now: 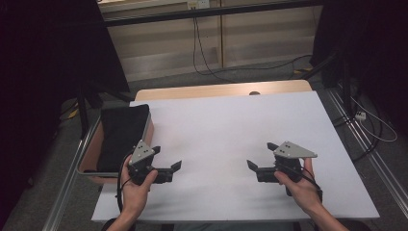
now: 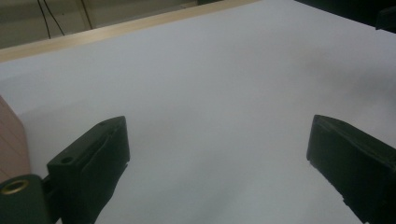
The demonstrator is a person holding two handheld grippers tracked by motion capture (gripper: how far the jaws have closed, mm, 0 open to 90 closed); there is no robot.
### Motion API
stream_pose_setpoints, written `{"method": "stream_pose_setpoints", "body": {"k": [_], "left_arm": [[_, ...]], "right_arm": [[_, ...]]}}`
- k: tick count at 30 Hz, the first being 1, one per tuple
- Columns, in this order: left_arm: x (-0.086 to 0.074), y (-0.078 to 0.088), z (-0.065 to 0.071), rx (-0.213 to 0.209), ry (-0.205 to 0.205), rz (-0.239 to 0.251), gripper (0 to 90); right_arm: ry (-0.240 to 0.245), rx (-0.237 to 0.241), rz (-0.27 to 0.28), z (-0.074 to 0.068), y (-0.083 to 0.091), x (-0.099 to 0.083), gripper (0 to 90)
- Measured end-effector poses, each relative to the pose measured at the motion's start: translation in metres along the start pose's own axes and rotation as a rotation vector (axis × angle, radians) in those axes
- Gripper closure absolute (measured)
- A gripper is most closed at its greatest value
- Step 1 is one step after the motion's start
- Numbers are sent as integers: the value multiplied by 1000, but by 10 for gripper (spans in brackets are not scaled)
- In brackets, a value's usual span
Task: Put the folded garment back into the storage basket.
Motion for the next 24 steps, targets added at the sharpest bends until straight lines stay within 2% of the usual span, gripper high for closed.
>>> {"method": "stream_pose_setpoints", "body": {"k": [1, 3, 9, 11, 15, 19, 24], "left_arm": [[0, 1, -1, -1, 12, 8, 61], [0, 3, -2, 4, 6, 8, 59], [-4, 7, -3, 16, 6, 12, 57], [-6, 7, -4, 17, 20, 19, 57], [-10, 8, -5, 23, 24, 14, 57], [-14, 12, -5, 39, 4, 24, 57], [-17, 16, -6, 36, 22, 45, 57]], "right_arm": [[-2, -9, 4, 3, 3, -1, 74], [-6, -43, 5, 12, 11, -6, 75], [-30, -87, 11, 26, 25, -15, 77], [-38, -98, 10, 30, 29, -17, 77], [-40, -106, 9, 32, 33, -20, 77], [-38, -107, 11, 32, 35, -25, 74], [-64, -103, 40, 34, 36, -23, 73]]}}
Point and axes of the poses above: each handheld gripper's, and its own axes: y roughly backward along the jaws, x roughly out of its top, z roughly to its right, the point moved 5 cm from there along -y, roughly forward along the jaws
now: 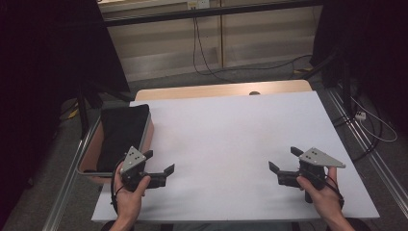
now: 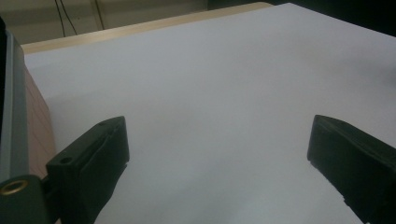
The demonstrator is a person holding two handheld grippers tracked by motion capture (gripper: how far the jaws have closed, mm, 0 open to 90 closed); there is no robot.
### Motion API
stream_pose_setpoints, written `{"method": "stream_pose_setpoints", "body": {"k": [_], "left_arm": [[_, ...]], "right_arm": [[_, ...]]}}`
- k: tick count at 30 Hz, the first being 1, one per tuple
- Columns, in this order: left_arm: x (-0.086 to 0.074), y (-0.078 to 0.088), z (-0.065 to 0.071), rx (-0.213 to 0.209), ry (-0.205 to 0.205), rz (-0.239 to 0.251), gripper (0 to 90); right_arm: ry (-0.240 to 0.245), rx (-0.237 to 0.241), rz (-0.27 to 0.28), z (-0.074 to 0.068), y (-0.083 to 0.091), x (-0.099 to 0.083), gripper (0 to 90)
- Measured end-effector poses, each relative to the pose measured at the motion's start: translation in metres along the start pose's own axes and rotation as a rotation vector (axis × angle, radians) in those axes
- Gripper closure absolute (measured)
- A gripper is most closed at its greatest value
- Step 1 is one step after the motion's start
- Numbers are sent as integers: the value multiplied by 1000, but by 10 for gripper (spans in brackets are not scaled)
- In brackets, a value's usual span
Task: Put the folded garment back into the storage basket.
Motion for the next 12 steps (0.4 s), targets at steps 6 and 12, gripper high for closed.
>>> {"method": "stream_pose_setpoints", "body": {"k": [6, 12], "left_arm": [[0, 0, 1, 7, -12, 5, 57], [-2, -2, 0, 13, -12, -2, 57]], "right_arm": [[14, -7, 11, -2, 0, 1, 71], [14, 1, 12, -2, -1, 2, 70]]}}
Point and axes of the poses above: each handheld gripper's, and its own axes: y roughly backward along the jaws, x roughly out of its top, z roughly to its right, the point moved 5 cm from there along -y, roughly forward along the jaws
